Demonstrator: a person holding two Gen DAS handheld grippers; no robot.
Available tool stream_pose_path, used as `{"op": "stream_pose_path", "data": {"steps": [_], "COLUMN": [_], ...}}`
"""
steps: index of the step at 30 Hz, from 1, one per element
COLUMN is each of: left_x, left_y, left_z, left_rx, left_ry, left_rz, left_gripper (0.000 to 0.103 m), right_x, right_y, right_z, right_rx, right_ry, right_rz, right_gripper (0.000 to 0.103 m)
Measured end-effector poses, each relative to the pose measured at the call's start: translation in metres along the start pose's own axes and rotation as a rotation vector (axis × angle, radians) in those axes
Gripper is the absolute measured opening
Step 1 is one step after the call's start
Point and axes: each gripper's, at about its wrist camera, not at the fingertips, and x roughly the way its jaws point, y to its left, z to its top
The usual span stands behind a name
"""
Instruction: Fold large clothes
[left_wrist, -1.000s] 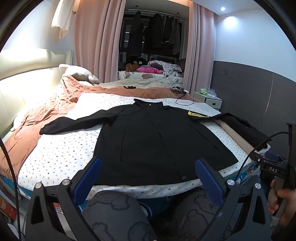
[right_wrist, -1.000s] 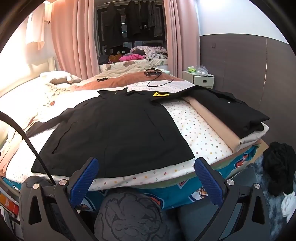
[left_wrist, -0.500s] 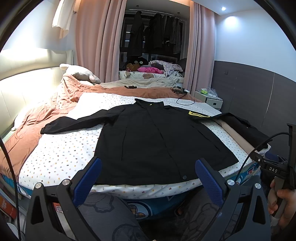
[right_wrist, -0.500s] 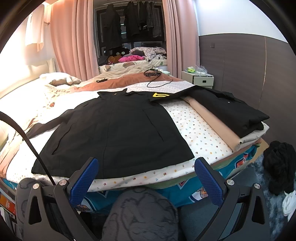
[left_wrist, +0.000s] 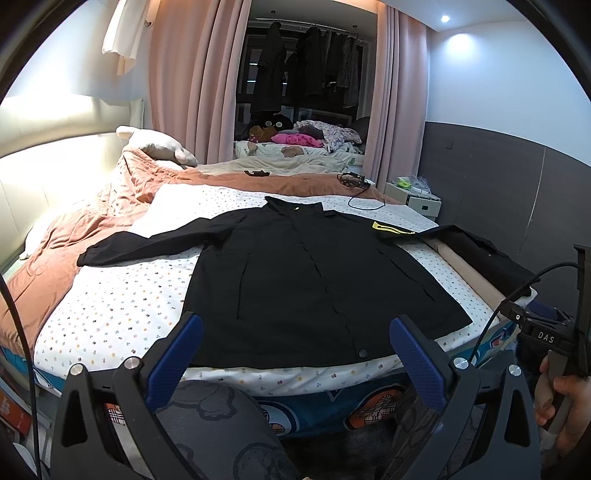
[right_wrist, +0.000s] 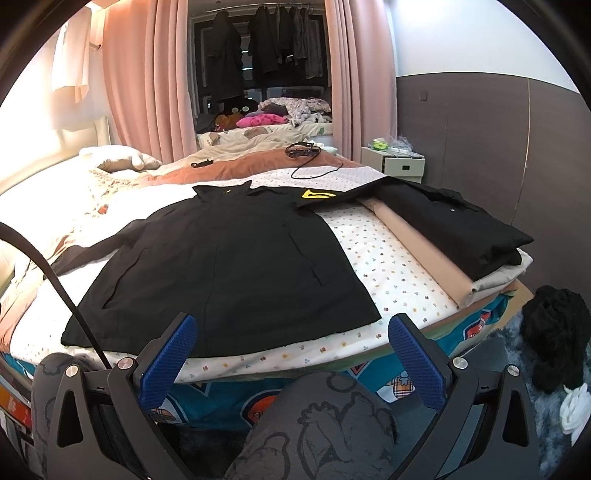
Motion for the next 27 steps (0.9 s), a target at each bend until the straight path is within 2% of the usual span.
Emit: {"op": "stream_pose_path", "data": {"steps": [14, 27], "left_x": [0.000, 0.000], "left_y": [0.000, 0.012], "left_z": [-0.001, -0.001], "left_rx": [-0.014, -0.056], "left_ry": [0.004, 0.005], "left_rz": [0.010, -0.005], "left_gripper": [0.103, 0.103], "right_x": [0.003, 0.007], "right_y": [0.001, 0.012], "right_z": [0.000, 0.005], "right_rx": [0.001, -0.005], "right_ry": [0.005, 0.006], "right_rz": [0.003, -0.065], "right_gripper": [0.103, 0.103]}}
